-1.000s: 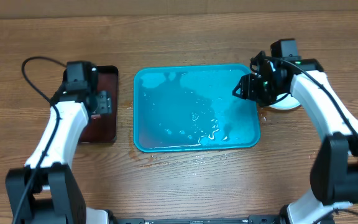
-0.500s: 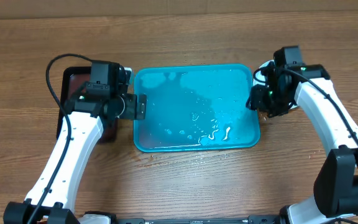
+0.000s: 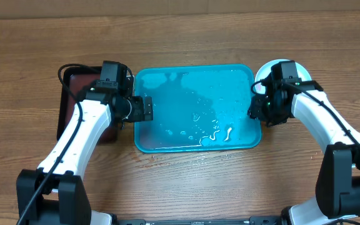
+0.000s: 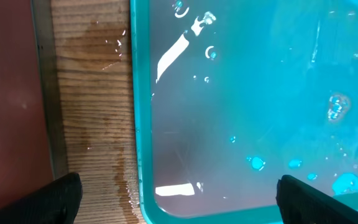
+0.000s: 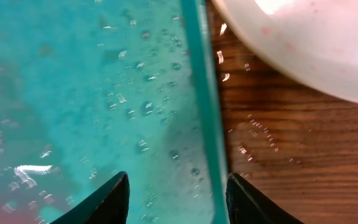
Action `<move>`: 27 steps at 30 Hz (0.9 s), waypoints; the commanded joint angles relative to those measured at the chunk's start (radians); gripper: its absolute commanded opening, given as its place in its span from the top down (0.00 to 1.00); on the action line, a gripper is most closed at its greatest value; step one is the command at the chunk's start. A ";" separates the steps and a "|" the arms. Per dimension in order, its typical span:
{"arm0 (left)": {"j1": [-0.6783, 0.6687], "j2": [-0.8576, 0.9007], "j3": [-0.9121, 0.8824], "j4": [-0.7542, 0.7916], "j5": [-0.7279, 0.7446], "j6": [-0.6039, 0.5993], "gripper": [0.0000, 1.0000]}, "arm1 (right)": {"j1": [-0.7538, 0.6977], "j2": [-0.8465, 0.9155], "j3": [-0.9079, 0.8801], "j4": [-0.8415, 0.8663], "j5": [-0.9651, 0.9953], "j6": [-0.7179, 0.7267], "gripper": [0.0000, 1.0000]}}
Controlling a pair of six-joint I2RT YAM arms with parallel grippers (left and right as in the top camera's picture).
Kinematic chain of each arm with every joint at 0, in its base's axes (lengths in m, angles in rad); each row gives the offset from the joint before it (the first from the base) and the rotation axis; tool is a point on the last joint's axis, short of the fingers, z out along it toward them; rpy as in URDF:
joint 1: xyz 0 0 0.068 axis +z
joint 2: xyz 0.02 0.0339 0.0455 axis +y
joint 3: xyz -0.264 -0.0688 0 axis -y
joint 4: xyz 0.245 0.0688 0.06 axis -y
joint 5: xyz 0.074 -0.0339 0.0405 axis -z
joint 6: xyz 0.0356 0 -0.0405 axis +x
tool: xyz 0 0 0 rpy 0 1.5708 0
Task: Clean dirty plates on tray and stack at the side
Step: 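Grasp the teal tray's left and right edges with both grippers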
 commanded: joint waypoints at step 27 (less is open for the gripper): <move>-0.008 0.084 0.000 0.071 -0.097 -0.050 0.00 | 0.006 -0.007 -0.123 0.142 -0.024 0.001 0.49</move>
